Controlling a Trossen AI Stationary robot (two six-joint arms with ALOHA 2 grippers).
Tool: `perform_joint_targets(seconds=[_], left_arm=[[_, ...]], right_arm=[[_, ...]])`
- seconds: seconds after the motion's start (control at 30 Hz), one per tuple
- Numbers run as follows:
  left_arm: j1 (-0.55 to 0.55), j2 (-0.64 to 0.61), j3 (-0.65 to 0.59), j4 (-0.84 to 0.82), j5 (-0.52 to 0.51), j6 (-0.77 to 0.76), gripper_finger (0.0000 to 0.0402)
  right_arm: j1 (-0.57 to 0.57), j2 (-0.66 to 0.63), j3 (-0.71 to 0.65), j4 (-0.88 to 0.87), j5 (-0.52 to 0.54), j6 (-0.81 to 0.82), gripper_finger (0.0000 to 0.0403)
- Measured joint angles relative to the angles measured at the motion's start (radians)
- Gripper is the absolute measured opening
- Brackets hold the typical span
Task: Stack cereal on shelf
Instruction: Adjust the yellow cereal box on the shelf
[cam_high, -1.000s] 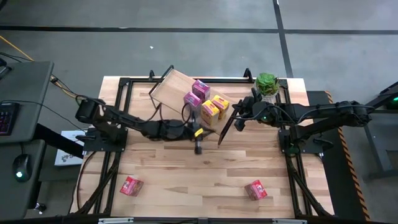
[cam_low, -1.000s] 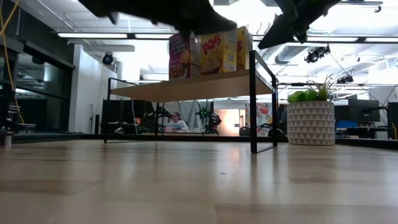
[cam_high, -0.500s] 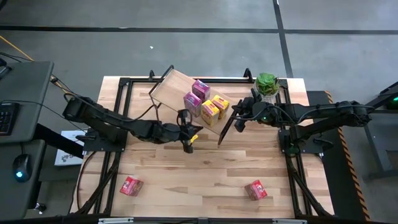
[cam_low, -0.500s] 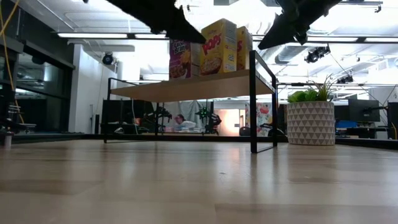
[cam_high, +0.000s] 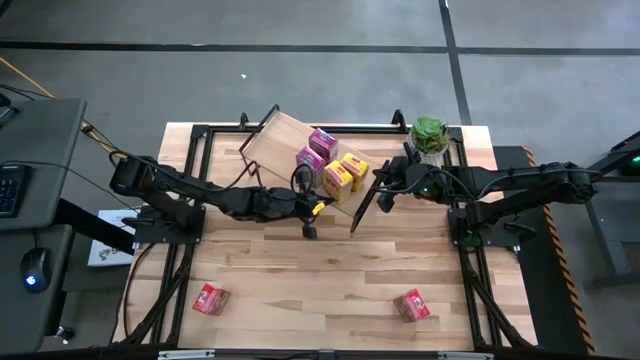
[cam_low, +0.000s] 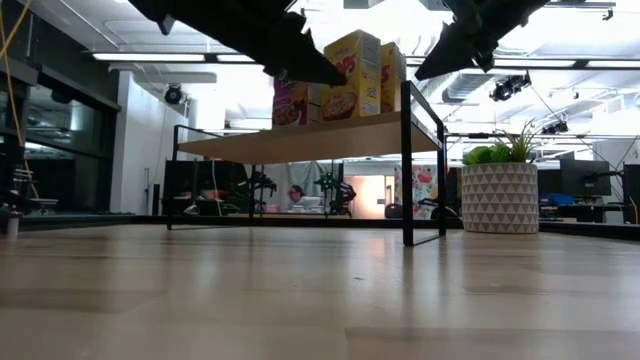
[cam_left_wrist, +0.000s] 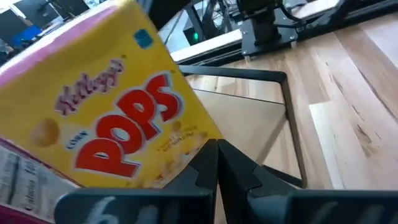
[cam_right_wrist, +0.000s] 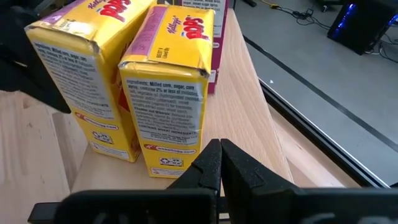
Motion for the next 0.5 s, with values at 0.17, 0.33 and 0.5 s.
perform_joint_targets(seconds=[0.17, 0.33, 0.5], left_arm=[[-0.001, 0.0, 0.0, 0.037, -0.001, -0.024, 0.0], [-0.006, 0.006, 0.0, 0.082, -0.004, 0.001, 0.0], [-0.081, 0.037, -0.001, 0.084, -0.146, 0.208, 0.0]], right_arm=[[0.0, 0.0, 0.0, -0.006, -0.002, 0.006, 0.0], [0.0, 0.0, 0.0, -0.005, -0.003, 0.01, 0.0], [0.0, 0.0, 0.0, -0.005, -0.007, 0.008, 0.0]])
